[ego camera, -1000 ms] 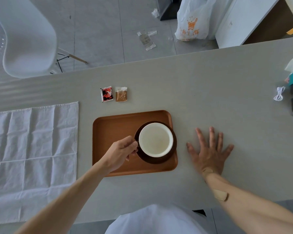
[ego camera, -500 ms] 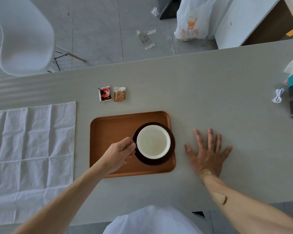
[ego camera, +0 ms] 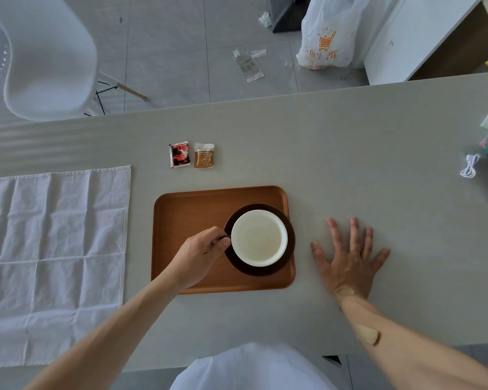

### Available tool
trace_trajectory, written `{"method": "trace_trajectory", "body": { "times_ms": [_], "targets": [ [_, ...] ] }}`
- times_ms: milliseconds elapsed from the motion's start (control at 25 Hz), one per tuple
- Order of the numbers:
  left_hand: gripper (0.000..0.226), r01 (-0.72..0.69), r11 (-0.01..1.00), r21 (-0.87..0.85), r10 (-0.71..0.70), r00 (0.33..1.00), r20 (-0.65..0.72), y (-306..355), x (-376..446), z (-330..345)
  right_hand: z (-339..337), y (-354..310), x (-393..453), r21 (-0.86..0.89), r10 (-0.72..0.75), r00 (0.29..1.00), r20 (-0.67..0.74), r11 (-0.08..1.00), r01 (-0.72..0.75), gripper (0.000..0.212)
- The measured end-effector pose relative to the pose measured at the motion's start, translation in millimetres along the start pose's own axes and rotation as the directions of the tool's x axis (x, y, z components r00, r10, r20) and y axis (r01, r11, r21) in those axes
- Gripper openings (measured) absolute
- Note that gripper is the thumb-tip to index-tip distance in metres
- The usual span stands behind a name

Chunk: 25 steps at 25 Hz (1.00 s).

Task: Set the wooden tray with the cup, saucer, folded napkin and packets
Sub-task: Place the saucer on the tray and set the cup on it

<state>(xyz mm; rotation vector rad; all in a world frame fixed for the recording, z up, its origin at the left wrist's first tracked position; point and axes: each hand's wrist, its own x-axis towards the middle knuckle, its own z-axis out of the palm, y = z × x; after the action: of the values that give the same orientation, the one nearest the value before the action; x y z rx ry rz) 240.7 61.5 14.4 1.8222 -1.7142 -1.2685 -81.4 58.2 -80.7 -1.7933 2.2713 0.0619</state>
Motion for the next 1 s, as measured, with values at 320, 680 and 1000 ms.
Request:
{"method": "trace_trajectory", "body": {
  "times_ms": [320, 680, 1000],
  "targets": [
    [0.013, 0.046, 0.999, -0.011, -0.046, 0.999, 0.004, -6.9, -0.8, 3.5, -1.2, -1.0, -0.4, 0.004, 0.004, 1.0, 0.002, 1.0, -0.004, 0.069],
    [0.012, 0.029, 0.998, -0.047, -0.031, 0.999, -0.044, -14.9, -3.8, 10.7, -0.1, -2.0, 0.3, -0.004, 0.01, 1.0, 0.002, 1.0, -0.01, 0.068],
    [0.022, 0.119, 0.97, -0.213, -0.156, 0.974, -0.163, -32.4, -31.9, 22.4, -5.0, -0.3, 3.7, -0.061, -0.012, 0.994, 0.107, 0.998, 0.018, 0.066]
  ]
}}
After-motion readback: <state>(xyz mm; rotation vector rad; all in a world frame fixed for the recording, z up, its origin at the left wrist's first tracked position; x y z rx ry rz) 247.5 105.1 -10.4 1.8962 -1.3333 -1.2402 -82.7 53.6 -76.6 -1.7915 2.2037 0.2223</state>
